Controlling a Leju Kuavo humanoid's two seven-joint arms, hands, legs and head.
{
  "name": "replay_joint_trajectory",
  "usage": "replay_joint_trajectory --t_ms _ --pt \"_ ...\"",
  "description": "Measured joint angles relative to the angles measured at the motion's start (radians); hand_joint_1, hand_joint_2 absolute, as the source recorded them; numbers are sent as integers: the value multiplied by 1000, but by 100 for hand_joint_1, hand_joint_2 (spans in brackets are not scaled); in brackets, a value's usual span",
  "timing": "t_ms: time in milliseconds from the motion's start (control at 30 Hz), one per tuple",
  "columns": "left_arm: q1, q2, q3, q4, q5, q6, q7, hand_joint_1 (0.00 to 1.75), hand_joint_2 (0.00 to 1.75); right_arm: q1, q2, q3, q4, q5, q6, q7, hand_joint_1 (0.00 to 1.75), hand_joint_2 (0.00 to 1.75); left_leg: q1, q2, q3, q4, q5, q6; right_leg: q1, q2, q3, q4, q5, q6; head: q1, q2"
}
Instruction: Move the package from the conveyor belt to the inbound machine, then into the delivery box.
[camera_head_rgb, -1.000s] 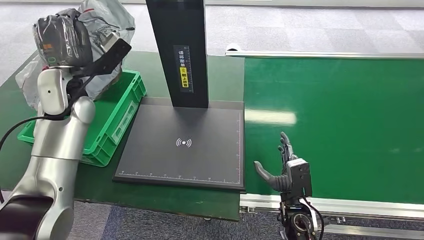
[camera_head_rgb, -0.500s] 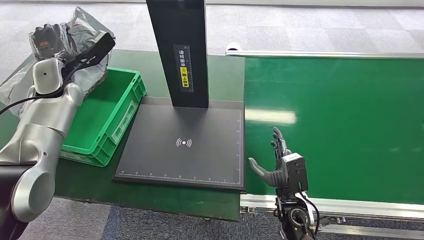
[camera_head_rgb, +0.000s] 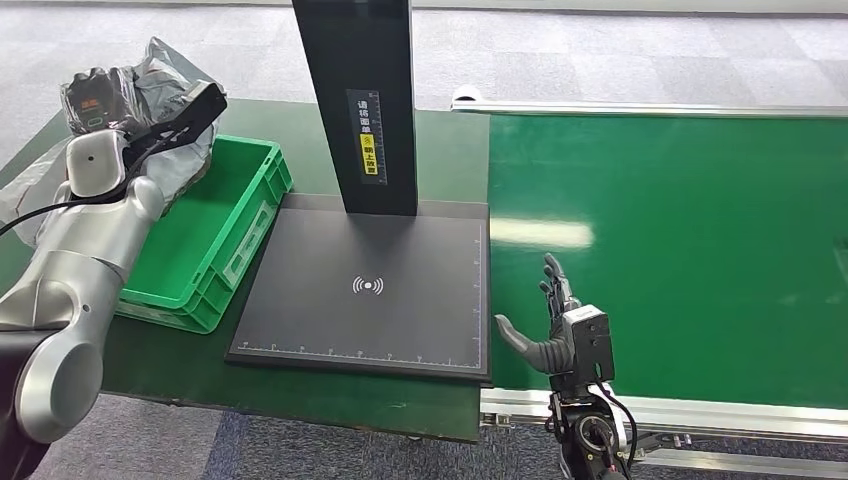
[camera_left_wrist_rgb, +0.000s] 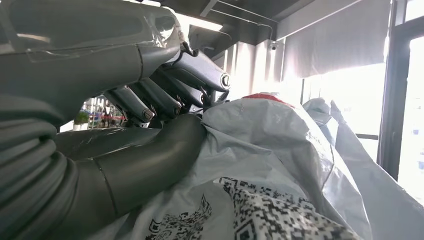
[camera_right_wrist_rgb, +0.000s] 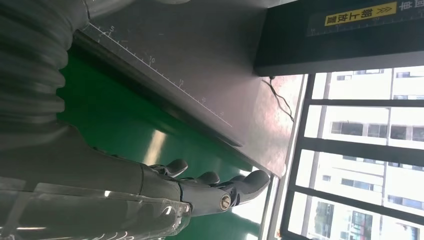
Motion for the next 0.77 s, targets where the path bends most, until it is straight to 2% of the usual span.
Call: replay_joint_trajectory --t_ms 33,67,767 --pt "0 1 0 2 -2 0 4 21 175 0 0 0 0 0 0 0 0 175 0 0 0 0 0 0 0 0 0 0 0 0 0 0" --pt "0 2 0 5 -4 1 6 0 175 0 0 0 0 0 0 0 0 175 0 0 0 0 0 0 0 0 0 0 0 0 0 0" --pt "3 8 87 26 72 49 -87 0 175 0 0 0 0 43 -17 -4 0 175 0 0 0 0 0 0 0 0 0 0 0 0 0 0"
